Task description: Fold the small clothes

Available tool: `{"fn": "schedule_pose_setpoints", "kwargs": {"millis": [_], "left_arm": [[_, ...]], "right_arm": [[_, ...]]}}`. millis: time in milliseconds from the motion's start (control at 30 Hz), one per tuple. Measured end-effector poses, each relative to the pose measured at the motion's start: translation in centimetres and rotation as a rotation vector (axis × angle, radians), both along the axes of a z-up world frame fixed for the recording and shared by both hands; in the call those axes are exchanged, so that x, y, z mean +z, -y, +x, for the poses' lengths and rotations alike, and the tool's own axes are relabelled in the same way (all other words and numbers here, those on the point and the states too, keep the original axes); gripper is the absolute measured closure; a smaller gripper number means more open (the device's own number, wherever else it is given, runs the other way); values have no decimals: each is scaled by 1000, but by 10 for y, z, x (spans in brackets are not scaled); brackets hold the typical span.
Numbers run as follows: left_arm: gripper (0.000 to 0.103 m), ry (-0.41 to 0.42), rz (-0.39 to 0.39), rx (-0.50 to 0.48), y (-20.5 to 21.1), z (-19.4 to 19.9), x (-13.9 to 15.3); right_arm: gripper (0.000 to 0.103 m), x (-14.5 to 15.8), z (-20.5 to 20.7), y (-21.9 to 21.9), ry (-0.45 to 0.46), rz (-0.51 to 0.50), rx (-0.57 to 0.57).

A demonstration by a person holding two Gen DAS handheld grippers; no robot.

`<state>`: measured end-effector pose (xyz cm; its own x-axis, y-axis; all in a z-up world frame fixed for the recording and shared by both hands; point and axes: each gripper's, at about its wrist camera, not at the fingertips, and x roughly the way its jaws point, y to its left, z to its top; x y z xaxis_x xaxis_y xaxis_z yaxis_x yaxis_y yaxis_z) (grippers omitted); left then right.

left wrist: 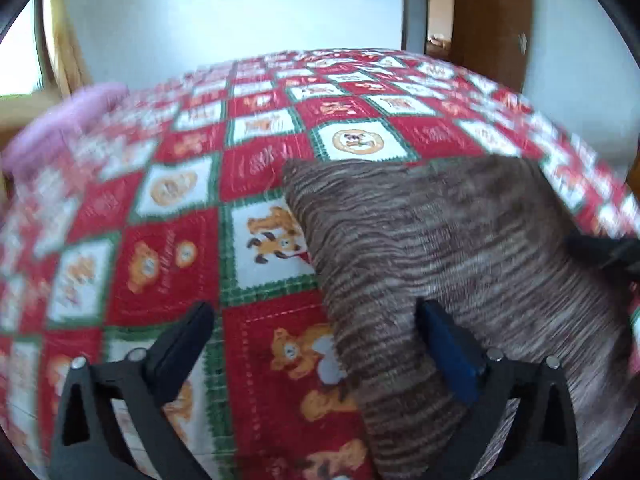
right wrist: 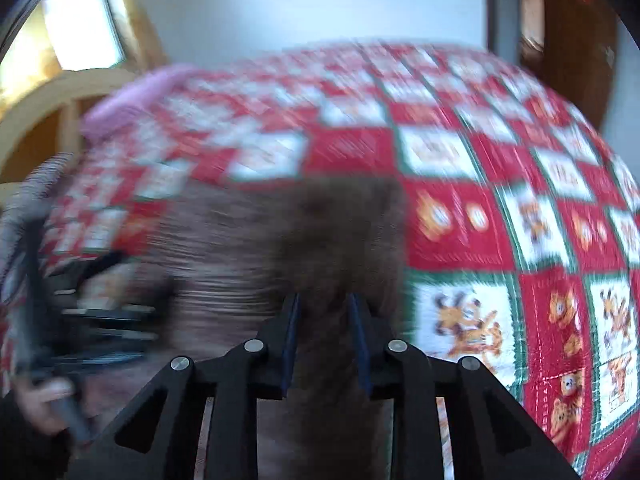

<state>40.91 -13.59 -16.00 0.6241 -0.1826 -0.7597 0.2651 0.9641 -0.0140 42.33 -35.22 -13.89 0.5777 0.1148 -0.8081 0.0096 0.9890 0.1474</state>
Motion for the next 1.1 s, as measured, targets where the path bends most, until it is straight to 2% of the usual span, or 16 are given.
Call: {"fn": "schedule_pose_setpoints", "kwargs": {"millis": [100, 200, 267, 333, 400, 433, 500, 533, 667, 767, 833, 867, 900, 1000, 1100], "left_arm": [[0, -2, -22, -11, -4, -1, -3], [0, 18, -44, -12, -10, -14, 3], [0, 34, -78, -10, -16, -31, 12], [0, 39, -120, -42, -18, -51, 19], [0, 54, -112, -59, -13, -61, 21], [0, 50, -92, -72, -10, -65, 20], [0, 17, -20, -66, -1, -66, 9], [0, -9, 9, -66, 2, -64, 0], [0, -75, -66, -58, -8, -58, -5], [0, -71, -113, -59, -13, -64, -4], [0, -84, -147, -87, -14, -69, -4], [0, -87, -153, -95, -12, -70, -5], [0, -79, -141, -101, -10, -73, -5], [0, -79, -108, -110, -2, -73, -7], [0, -77, -112, -110, -4, -73, -8]], "right_arm": [[78, 2, -3, 13, 26, 65, -21], [75, 16, -24, 3, 92, -4, -21], [75, 30, -48, -4, 150, 48, 30], [75, 37, -66, -14, 186, 44, 81], [75, 32, -78, -20, 176, 29, 111], [75, 23, -79, -20, 141, 43, 121], [76, 5, -80, -17, 102, 6, 116], [76, 3, -83, -14, 126, -1, 120], [76, 3, -81, -8, 112, 35, 114], [73, 13, -83, 2, 142, 89, 116], [60, 21, -81, 23, 200, 157, 61], [51, 23, -77, 31, 213, 199, 35], [48, 22, -71, 42, 212, 244, 6], [48, 7, -43, 63, 128, 269, -62], [48, -8, -24, 74, 81, 289, -71]]}}
